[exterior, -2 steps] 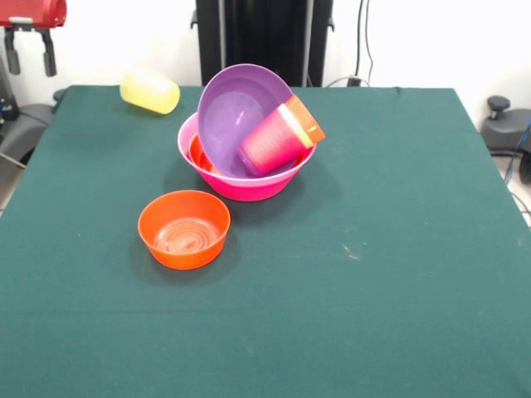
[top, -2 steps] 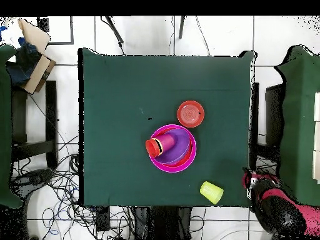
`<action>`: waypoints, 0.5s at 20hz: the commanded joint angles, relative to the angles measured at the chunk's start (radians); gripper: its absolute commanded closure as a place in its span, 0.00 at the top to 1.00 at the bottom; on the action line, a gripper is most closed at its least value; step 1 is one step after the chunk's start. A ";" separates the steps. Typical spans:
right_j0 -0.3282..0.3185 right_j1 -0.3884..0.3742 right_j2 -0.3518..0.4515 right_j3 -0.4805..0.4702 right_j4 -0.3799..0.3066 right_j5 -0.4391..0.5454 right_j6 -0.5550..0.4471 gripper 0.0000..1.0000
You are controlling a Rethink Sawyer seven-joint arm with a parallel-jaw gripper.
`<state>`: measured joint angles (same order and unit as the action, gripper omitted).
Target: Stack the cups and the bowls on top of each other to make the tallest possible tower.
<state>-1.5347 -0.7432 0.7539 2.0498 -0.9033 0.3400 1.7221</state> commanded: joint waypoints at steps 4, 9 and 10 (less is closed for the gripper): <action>0.126 0.024 -0.172 0.092 -0.170 -0.128 0.083 1.00; 0.197 0.033 -0.281 0.098 -0.189 -0.216 0.146 1.00; 0.213 0.028 -0.303 0.103 -0.187 -0.232 0.157 1.00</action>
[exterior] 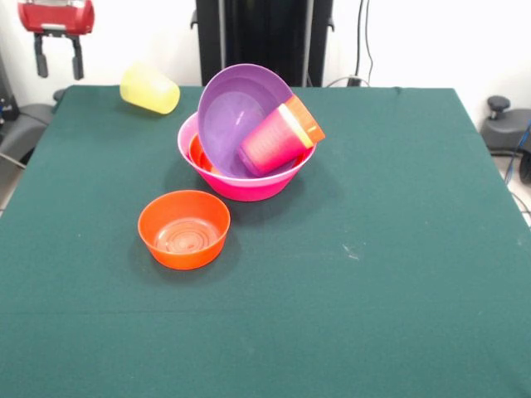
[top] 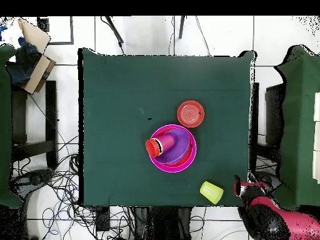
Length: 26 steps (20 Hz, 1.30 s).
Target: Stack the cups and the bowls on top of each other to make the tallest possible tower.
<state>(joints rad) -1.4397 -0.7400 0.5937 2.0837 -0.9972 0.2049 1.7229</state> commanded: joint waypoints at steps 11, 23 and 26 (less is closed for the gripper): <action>0.269 0.023 -0.320 0.101 -0.018 -0.232 0.187 1.00; 0.301 0.136 -0.330 0.034 0.010 -0.264 0.152 1.00; 0.295 0.151 -0.323 0.026 0.010 -0.263 0.144 1.00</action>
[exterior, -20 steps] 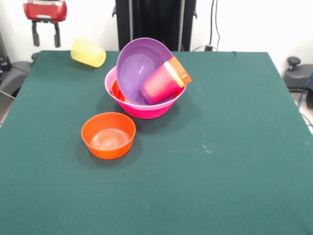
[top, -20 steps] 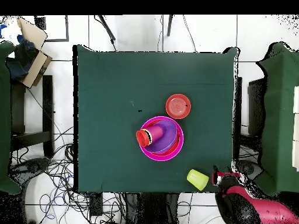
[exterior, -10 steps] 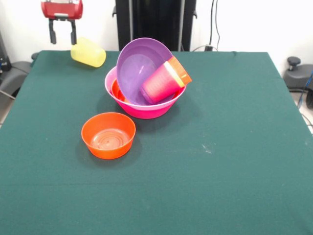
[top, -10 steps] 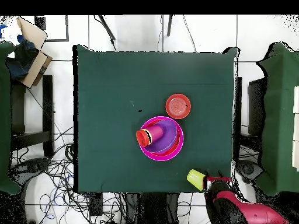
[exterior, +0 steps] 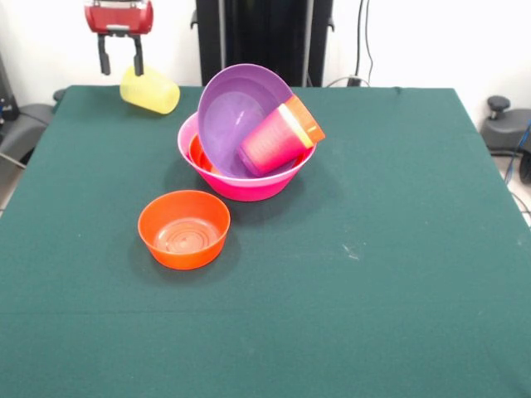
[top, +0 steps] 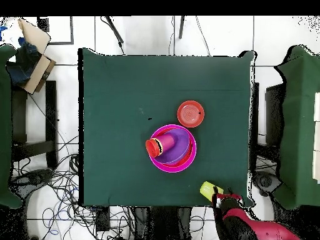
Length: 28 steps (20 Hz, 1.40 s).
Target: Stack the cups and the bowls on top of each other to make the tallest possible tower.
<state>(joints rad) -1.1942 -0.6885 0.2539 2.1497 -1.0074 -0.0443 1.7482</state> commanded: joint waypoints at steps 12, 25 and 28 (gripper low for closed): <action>0.119 0.166 -0.086 -0.062 0.031 -0.127 0.141 1.00; 0.065 0.178 -0.028 -0.076 0.019 -0.075 0.107 1.00; 0.064 0.171 -0.027 -0.076 0.019 -0.071 0.103 1.00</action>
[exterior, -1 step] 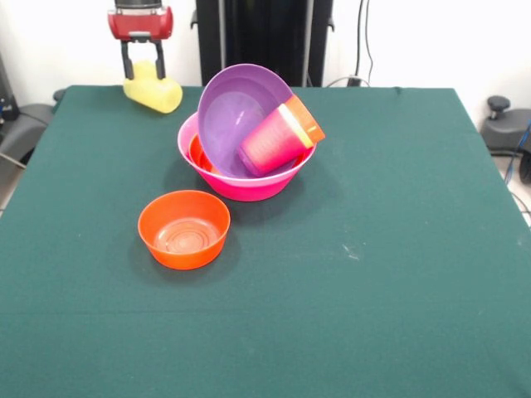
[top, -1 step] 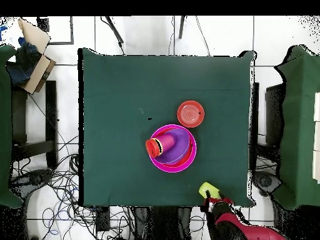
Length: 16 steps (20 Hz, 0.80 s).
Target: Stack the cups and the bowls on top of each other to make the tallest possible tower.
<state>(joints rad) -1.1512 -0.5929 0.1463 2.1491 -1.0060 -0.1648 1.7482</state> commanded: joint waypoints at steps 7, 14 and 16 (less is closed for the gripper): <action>-0.008 0.023 0.102 -0.049 0.017 0.089 0.083 1.00; -0.068 -0.129 0.175 0.043 0.058 0.178 0.044 1.00; -0.070 -0.136 0.164 0.052 0.053 0.176 0.045 1.00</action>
<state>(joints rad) -1.2357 -0.6831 0.1930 2.1711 -0.9877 -0.1212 1.7482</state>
